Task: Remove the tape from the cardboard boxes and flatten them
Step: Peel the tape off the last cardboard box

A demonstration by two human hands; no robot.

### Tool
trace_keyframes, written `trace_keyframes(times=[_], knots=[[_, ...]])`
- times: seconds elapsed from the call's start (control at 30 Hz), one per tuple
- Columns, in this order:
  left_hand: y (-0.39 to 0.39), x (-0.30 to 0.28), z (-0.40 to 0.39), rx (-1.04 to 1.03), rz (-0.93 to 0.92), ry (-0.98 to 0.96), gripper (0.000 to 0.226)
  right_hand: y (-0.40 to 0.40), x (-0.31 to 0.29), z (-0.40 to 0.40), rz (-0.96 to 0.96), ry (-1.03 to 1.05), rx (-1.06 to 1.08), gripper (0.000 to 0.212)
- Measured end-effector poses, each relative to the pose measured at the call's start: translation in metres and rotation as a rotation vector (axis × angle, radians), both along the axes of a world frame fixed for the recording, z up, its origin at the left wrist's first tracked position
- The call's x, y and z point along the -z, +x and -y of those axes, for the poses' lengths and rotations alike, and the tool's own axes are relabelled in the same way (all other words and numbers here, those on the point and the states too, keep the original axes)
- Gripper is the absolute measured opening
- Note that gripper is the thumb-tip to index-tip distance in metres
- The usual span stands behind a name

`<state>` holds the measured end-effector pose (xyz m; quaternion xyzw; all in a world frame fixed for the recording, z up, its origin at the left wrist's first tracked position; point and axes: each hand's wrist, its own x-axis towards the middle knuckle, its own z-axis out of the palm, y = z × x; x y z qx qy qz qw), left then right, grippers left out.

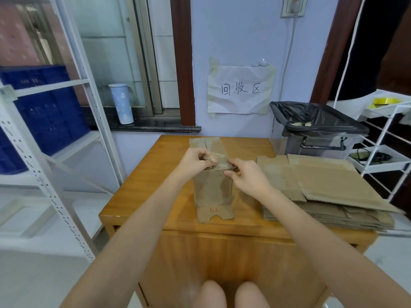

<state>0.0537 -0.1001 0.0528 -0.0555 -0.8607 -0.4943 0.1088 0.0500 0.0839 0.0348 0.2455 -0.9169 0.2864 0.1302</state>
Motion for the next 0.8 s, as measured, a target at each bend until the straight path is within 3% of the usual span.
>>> trace_keyframes(times=[0.23, 0.37, 0.5, 0.6, 0.7, 0.8], knots=[[0.006, 0.025, -0.006, -0.094, -0.22, -0.089, 0.016, 0.005, -0.008, -0.005, -0.036, 0.199, -0.089, 0.041], [0.004, 0.023, -0.005, -0.059, -0.195, -0.048, 0.006, 0.005, -0.016, -0.009, -0.051, 0.345, -0.141, 0.039], [0.003, 0.024, -0.003, -0.059, -0.181, -0.04, 0.012, 0.005, -0.023, -0.012, -0.036, 0.422, -0.173, 0.038], [0.003, 0.02, 0.0, -0.047, -0.171, -0.054, 0.008, -0.001, -0.026, -0.015, -0.011, 0.488, -0.171, 0.049], [0.004, 0.017, 0.002, -0.035, -0.166, -0.086, 0.024, -0.003, -0.02, -0.022, 0.054, 0.364, -0.195, 0.057], [0.003, 0.018, 0.001, -0.033, -0.168, -0.075, 0.012, 0.004, -0.009, -0.021, 0.151, 0.163, -0.143, 0.078]])
